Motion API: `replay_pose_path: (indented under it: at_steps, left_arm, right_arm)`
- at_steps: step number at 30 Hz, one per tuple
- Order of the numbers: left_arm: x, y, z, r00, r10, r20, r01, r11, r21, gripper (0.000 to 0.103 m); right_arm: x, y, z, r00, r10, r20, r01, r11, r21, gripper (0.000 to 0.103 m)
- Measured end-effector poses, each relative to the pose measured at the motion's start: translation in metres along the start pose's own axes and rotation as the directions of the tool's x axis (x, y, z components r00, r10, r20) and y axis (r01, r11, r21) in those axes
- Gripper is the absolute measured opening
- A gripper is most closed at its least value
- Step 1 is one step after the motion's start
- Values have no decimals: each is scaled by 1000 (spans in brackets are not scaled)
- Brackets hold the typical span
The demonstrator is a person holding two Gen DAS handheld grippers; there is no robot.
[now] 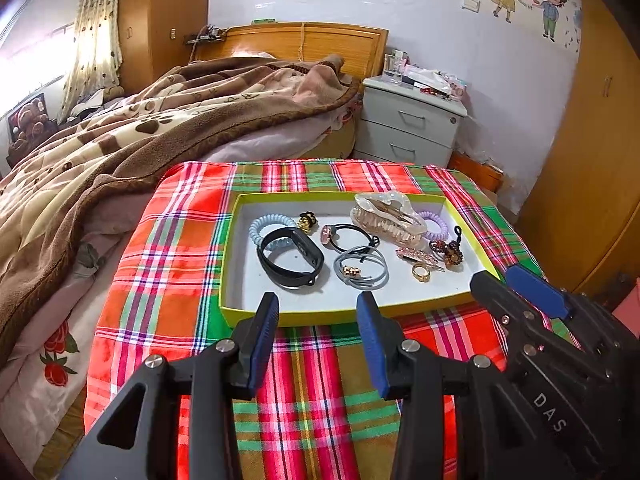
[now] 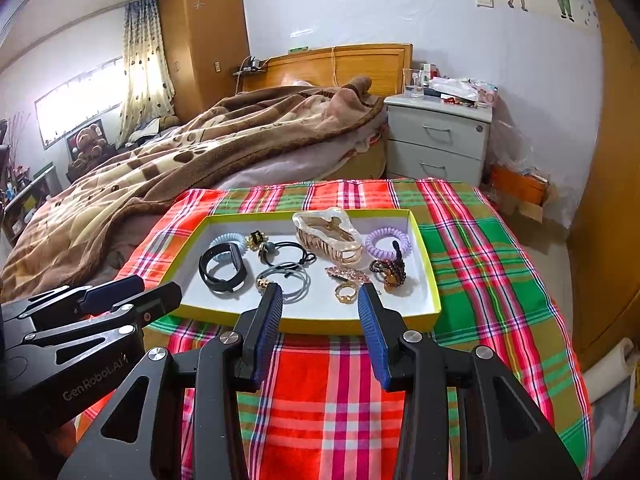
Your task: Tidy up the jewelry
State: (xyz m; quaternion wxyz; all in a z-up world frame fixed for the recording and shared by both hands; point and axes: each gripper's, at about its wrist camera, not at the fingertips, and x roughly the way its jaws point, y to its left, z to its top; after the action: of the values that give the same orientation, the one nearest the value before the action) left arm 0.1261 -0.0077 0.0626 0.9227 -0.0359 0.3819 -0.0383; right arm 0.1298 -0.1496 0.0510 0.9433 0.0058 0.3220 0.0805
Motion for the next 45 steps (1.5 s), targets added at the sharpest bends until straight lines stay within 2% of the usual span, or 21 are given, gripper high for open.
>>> replay_pose_path:
  at_steps: [45]
  left_arm:
    - [-2, -4, -3, 1000, 11, -8, -11, 1000, 16, 42]
  right_arm:
    - [-2, -2, -1, 1000, -4, 0, 4, 1000, 5, 40]
